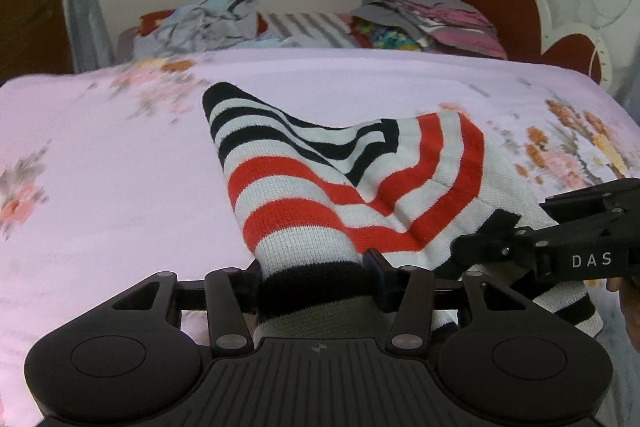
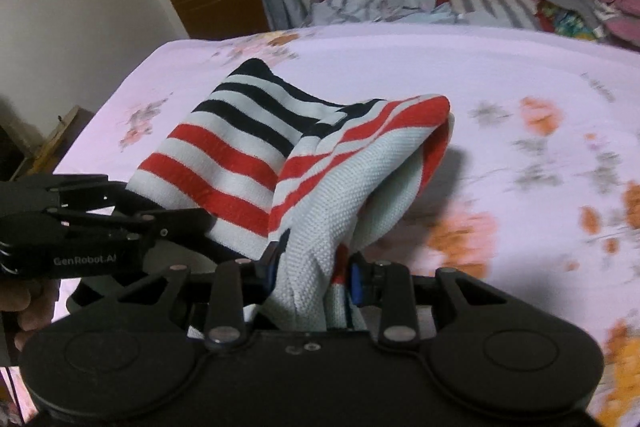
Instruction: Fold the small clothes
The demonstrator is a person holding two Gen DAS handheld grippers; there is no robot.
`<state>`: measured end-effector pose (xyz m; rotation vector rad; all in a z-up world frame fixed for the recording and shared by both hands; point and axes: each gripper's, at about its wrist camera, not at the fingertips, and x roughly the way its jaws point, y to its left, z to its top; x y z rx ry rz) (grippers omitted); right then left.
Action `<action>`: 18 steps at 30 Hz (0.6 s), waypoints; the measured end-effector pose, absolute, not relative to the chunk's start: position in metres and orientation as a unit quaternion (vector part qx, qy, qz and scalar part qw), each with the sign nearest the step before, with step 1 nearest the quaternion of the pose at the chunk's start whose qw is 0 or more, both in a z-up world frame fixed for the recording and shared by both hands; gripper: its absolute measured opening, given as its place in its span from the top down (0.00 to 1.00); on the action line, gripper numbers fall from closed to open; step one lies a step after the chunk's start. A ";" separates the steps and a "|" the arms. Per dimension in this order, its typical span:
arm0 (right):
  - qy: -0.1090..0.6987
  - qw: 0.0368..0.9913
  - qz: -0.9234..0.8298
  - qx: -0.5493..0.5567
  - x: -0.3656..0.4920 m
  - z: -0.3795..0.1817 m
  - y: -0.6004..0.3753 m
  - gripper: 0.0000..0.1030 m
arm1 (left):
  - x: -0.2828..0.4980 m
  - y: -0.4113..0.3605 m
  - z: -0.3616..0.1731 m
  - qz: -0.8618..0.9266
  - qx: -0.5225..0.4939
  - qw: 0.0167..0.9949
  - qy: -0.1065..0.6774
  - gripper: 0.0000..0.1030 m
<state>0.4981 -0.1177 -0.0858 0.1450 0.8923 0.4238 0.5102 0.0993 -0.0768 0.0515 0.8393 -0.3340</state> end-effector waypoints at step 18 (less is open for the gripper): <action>0.484 0.847 0.123 0.179 0.494 -0.109 -0.143 0.61 | 0.489 0.160 -0.091 -0.164 -0.001 0.914 0.372 0.19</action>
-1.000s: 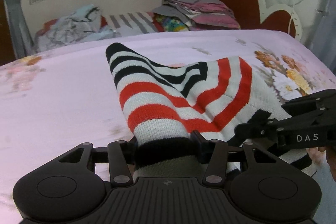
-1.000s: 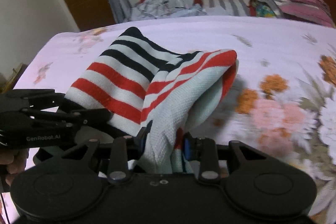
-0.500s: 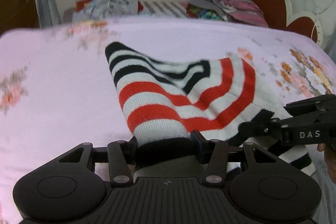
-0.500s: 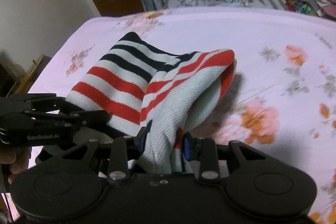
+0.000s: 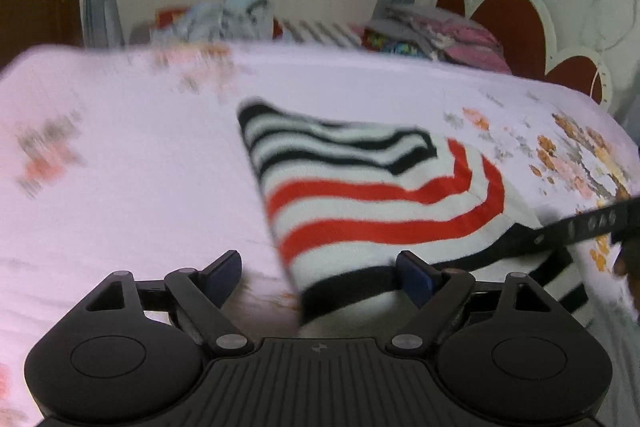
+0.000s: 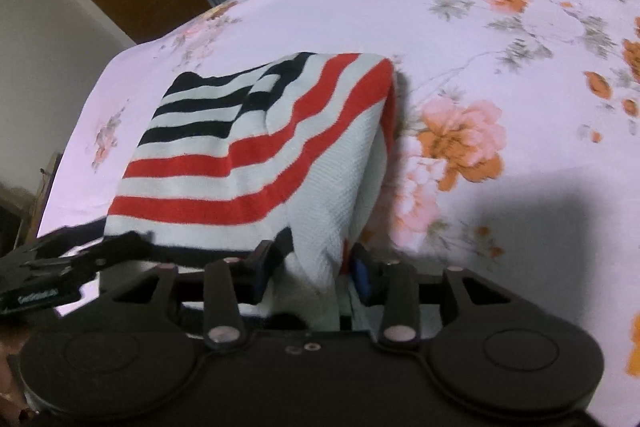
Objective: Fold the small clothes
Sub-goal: 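Press the folded sweater flat and open both grippers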
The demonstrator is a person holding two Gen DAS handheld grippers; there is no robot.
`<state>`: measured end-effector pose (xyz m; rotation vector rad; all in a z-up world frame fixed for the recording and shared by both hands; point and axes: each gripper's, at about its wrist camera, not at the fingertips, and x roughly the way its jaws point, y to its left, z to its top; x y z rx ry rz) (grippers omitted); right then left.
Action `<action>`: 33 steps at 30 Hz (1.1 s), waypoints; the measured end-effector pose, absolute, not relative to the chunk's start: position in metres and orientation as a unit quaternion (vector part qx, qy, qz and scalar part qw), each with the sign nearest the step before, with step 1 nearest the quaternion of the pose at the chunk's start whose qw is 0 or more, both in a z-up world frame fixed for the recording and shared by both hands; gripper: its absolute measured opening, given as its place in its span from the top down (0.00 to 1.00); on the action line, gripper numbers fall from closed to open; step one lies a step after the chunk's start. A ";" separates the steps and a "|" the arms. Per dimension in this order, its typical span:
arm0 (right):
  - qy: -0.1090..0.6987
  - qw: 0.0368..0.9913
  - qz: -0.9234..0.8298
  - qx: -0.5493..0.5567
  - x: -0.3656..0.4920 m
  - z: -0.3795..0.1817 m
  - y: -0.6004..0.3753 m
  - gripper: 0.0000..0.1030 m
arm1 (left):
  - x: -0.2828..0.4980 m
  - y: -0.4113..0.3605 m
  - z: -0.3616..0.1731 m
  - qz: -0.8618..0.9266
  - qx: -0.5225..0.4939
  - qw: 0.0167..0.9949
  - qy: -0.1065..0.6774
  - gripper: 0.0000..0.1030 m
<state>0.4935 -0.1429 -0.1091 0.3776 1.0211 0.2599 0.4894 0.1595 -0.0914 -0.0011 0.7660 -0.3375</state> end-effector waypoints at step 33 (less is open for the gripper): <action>0.448 0.885 0.113 -0.065 0.415 -0.111 -0.093 1.00 | 0.401 0.140 -0.121 -0.137 0.019 0.901 0.412 0.49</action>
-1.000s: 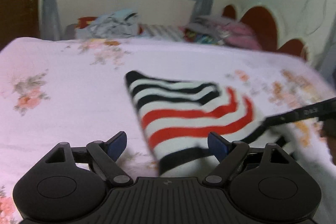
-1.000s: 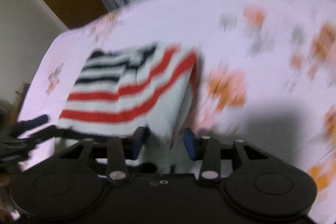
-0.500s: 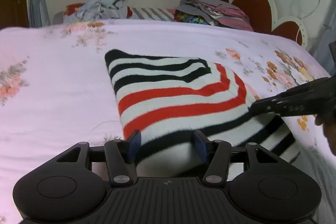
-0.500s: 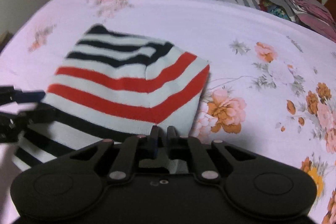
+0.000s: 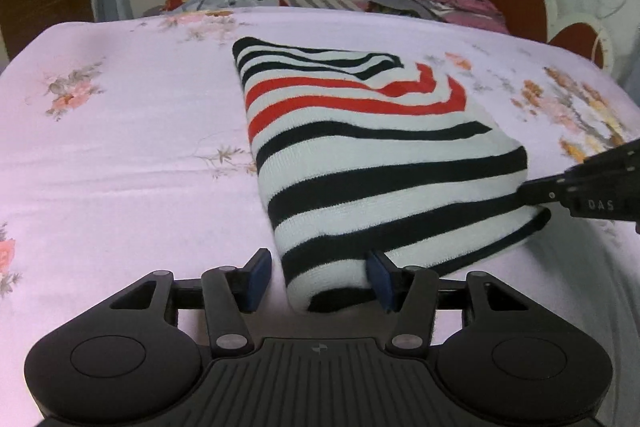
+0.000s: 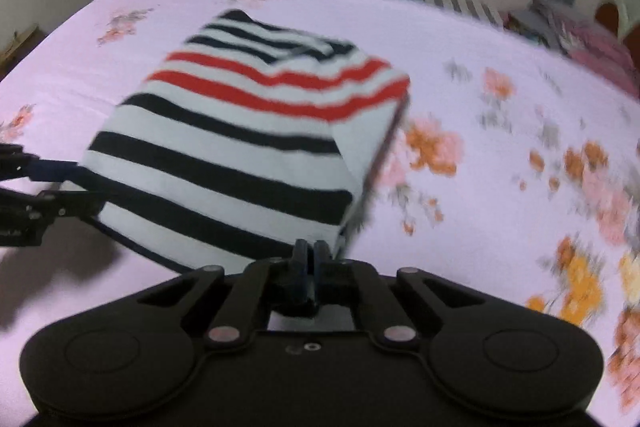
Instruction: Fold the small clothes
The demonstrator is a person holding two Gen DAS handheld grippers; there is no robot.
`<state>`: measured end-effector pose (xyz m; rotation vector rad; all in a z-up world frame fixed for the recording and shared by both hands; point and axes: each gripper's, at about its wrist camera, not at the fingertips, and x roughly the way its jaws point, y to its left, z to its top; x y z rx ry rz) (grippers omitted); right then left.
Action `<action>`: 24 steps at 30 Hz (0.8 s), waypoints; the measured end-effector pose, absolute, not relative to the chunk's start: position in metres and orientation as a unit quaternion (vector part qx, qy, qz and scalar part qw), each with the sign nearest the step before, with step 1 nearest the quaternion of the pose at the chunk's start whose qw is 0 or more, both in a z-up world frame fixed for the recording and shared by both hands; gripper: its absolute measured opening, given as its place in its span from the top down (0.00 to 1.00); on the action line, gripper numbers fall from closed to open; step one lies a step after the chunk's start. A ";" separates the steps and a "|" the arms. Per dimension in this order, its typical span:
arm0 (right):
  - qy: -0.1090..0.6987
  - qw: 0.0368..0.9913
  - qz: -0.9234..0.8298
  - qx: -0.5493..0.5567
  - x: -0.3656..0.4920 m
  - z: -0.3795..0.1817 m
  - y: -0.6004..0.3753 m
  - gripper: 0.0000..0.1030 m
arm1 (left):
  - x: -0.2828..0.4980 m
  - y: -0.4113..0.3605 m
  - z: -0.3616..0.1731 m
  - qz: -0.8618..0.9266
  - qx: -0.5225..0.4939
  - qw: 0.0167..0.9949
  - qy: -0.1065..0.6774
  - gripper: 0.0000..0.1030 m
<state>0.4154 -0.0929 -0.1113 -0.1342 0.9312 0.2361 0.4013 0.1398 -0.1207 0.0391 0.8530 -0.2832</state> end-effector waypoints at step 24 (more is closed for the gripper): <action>0.336 0.939 0.072 -0.024 0.229 -0.030 -0.149 0.25 | 0.226 0.100 -0.039 -0.077 0.024 0.946 0.315 0.10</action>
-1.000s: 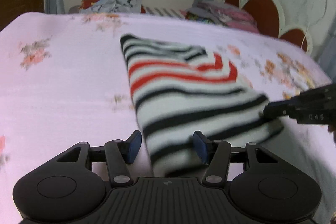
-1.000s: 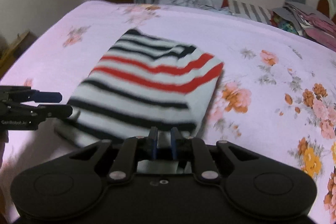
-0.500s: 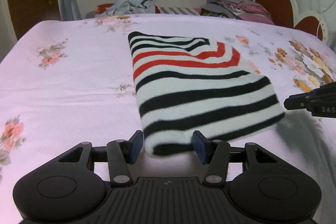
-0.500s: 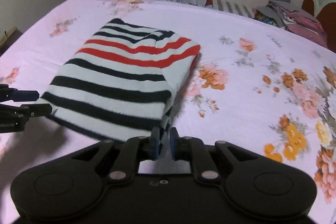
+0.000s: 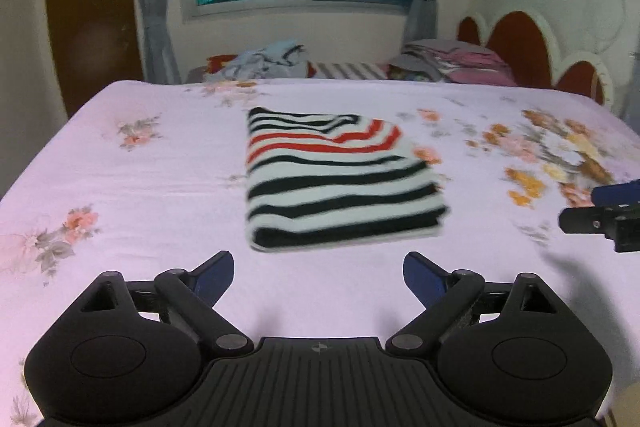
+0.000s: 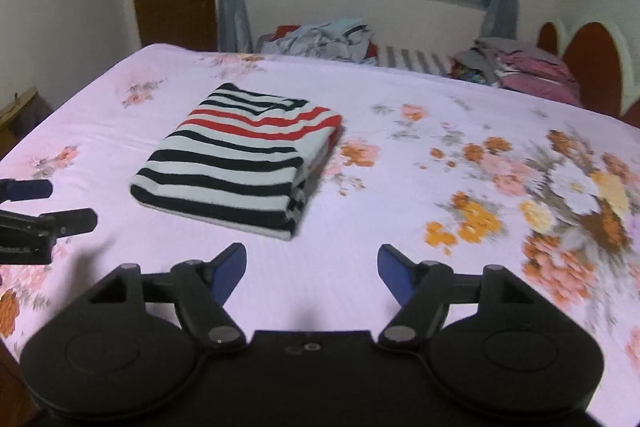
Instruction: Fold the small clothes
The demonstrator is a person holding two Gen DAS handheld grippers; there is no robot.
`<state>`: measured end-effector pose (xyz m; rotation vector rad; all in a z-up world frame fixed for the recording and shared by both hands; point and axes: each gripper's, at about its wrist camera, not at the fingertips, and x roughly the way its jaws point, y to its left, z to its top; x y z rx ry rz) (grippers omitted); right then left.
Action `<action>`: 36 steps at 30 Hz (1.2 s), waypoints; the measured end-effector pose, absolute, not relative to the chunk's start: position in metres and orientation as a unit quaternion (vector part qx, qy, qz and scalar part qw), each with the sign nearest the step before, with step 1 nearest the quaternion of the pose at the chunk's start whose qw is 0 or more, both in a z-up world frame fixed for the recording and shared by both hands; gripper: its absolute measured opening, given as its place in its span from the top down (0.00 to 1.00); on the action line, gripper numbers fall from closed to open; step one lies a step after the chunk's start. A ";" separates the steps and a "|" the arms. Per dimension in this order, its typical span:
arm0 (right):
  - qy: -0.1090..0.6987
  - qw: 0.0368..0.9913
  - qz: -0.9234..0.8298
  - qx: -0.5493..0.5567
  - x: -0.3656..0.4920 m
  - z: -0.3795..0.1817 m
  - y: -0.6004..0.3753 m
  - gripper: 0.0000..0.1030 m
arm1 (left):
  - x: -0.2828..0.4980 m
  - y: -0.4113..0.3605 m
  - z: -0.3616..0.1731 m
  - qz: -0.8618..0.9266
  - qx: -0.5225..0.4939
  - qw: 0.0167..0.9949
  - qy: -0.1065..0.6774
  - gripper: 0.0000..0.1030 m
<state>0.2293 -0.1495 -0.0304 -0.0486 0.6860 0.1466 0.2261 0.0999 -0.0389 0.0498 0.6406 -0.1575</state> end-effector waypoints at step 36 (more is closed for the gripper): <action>0.249 0.968 0.003 -0.030 0.050 0.036 -0.162 0.00 | 0.038 0.053 0.052 -0.083 0.001 0.970 0.229 0.00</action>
